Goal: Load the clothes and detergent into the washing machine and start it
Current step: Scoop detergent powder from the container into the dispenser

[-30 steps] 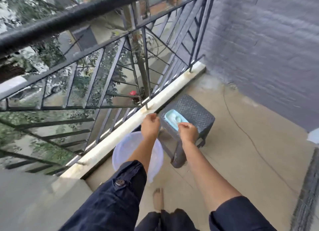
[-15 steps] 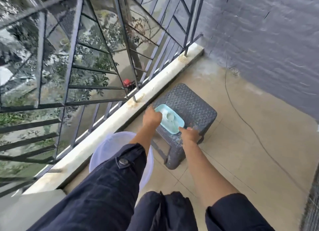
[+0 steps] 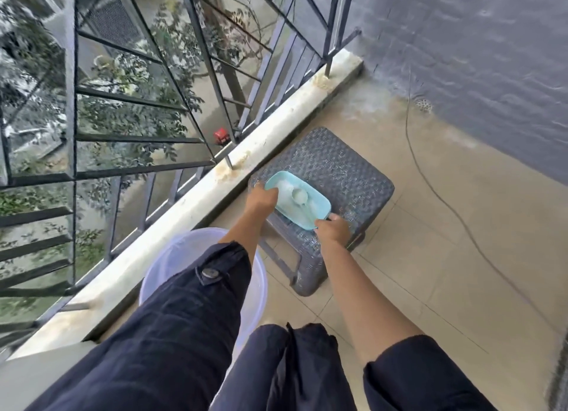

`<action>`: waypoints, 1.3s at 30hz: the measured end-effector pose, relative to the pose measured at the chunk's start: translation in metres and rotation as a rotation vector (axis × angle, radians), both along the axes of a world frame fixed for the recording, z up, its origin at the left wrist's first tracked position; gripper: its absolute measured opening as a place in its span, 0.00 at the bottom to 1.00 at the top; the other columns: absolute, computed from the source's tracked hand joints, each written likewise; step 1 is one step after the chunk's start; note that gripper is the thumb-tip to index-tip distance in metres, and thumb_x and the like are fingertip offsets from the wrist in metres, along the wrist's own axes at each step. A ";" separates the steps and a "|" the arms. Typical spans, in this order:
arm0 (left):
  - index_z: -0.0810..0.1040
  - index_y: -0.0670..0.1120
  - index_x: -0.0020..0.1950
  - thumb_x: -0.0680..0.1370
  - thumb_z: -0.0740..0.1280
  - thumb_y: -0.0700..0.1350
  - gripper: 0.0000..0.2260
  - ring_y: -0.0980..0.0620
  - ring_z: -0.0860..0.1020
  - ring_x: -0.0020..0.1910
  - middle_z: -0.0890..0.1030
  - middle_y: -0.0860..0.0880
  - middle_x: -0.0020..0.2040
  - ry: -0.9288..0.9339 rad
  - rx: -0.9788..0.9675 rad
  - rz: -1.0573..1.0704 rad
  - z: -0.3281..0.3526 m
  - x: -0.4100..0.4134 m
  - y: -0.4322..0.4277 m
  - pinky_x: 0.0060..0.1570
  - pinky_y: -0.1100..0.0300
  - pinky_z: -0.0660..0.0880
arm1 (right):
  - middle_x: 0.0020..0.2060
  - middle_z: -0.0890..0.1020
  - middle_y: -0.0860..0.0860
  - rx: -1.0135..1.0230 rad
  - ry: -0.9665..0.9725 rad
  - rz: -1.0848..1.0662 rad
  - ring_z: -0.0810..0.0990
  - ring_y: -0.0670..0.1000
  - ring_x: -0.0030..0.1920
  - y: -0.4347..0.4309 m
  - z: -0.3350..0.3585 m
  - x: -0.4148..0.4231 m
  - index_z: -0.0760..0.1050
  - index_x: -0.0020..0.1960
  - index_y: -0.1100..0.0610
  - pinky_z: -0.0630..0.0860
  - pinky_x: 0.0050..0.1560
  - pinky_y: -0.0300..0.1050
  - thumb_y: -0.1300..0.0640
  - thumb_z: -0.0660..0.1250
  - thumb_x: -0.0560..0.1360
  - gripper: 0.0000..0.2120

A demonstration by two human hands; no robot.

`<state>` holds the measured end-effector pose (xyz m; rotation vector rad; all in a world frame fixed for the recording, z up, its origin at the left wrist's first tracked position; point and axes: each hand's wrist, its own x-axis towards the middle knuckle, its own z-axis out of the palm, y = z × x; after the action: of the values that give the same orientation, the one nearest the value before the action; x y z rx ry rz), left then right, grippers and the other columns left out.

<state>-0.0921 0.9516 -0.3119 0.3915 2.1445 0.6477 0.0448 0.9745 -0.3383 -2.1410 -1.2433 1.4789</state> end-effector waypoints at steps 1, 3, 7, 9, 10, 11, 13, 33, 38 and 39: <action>0.68 0.40 0.71 0.79 0.59 0.47 0.21 0.42 0.72 0.66 0.73 0.41 0.67 0.005 0.019 0.025 0.003 0.000 -0.001 0.61 0.55 0.70 | 0.53 0.83 0.60 0.011 0.002 0.004 0.82 0.60 0.53 -0.001 0.010 0.001 0.78 0.61 0.63 0.80 0.53 0.51 0.66 0.66 0.73 0.17; 0.73 0.39 0.65 0.80 0.59 0.47 0.17 0.41 0.76 0.60 0.77 0.41 0.61 0.024 0.047 0.081 0.013 0.002 -0.004 0.57 0.55 0.72 | 0.54 0.83 0.60 0.027 -0.004 0.014 0.82 0.60 0.54 -0.002 0.027 0.005 0.77 0.61 0.62 0.78 0.52 0.50 0.66 0.63 0.73 0.17; 0.75 0.34 0.58 0.78 0.62 0.51 0.21 0.39 0.78 0.56 0.80 0.37 0.57 0.037 0.126 0.257 0.042 0.008 -0.014 0.51 0.52 0.75 | 0.55 0.82 0.58 0.050 -0.014 0.020 0.82 0.58 0.55 -0.008 0.067 0.008 0.77 0.63 0.60 0.78 0.51 0.46 0.65 0.61 0.74 0.18; 0.74 0.35 0.54 0.78 0.62 0.52 0.19 0.39 0.78 0.56 0.79 0.39 0.53 0.049 0.164 0.338 0.066 0.010 -0.022 0.50 0.53 0.74 | 0.55 0.83 0.58 0.063 -0.003 0.014 0.82 0.58 0.54 -0.013 0.093 0.007 0.77 0.63 0.60 0.79 0.49 0.45 0.65 0.61 0.74 0.18; 0.73 0.36 0.55 0.79 0.62 0.53 0.19 0.40 0.77 0.56 0.79 0.39 0.55 0.051 0.176 0.372 0.081 0.010 -0.027 0.53 0.53 0.73 | 0.54 0.83 0.57 0.074 0.004 0.015 0.83 0.58 0.53 -0.016 0.108 0.006 0.77 0.62 0.60 0.79 0.48 0.45 0.65 0.62 0.74 0.18; 0.72 0.36 0.58 0.79 0.62 0.54 0.21 0.40 0.76 0.57 0.78 0.39 0.57 0.051 0.189 0.400 0.094 0.010 -0.032 0.55 0.52 0.72 | 0.54 0.83 0.57 0.087 0.011 0.019 0.83 0.58 0.52 -0.020 0.123 0.005 0.78 0.61 0.60 0.80 0.49 0.46 0.65 0.62 0.73 0.17; 0.72 0.36 0.60 0.79 0.60 0.56 0.23 0.40 0.75 0.59 0.77 0.38 0.58 0.051 0.225 0.451 0.122 0.010 -0.041 0.57 0.52 0.71 | 0.53 0.84 0.56 0.110 0.020 0.045 0.83 0.57 0.51 -0.026 0.152 0.001 0.79 0.60 0.60 0.82 0.47 0.47 0.64 0.63 0.74 0.16; 0.74 0.39 0.65 0.83 0.49 0.51 0.22 0.41 0.71 0.65 0.76 0.39 0.65 0.188 0.392 0.760 0.298 0.013 -0.205 0.63 0.53 0.65 | 0.52 0.84 0.59 0.363 0.144 0.307 0.81 0.60 0.53 -0.135 0.338 -0.038 0.81 0.55 0.62 0.76 0.51 0.48 0.61 0.64 0.72 0.14; 0.74 0.39 0.66 0.83 0.50 0.51 0.22 0.40 0.72 0.64 0.75 0.38 0.65 0.209 0.401 0.886 0.311 0.019 -0.263 0.64 0.53 0.66 | 0.52 0.84 0.59 0.360 0.218 0.416 0.80 0.60 0.55 -0.180 0.352 -0.046 0.82 0.54 0.61 0.74 0.53 0.47 0.60 0.64 0.72 0.14; 0.73 0.39 0.66 0.83 0.50 0.51 0.22 0.40 0.72 0.64 0.75 0.38 0.65 0.218 0.409 0.910 0.314 0.020 -0.275 0.64 0.53 0.66 | 0.52 0.84 0.58 0.362 0.235 0.435 0.80 0.60 0.55 -0.190 0.355 -0.047 0.82 0.54 0.60 0.74 0.53 0.47 0.60 0.64 0.71 0.14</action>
<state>-0.0717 0.6762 0.0025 -0.3691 2.3411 1.6222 -0.0027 0.7848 0.0164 -1.4822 -1.7972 1.4616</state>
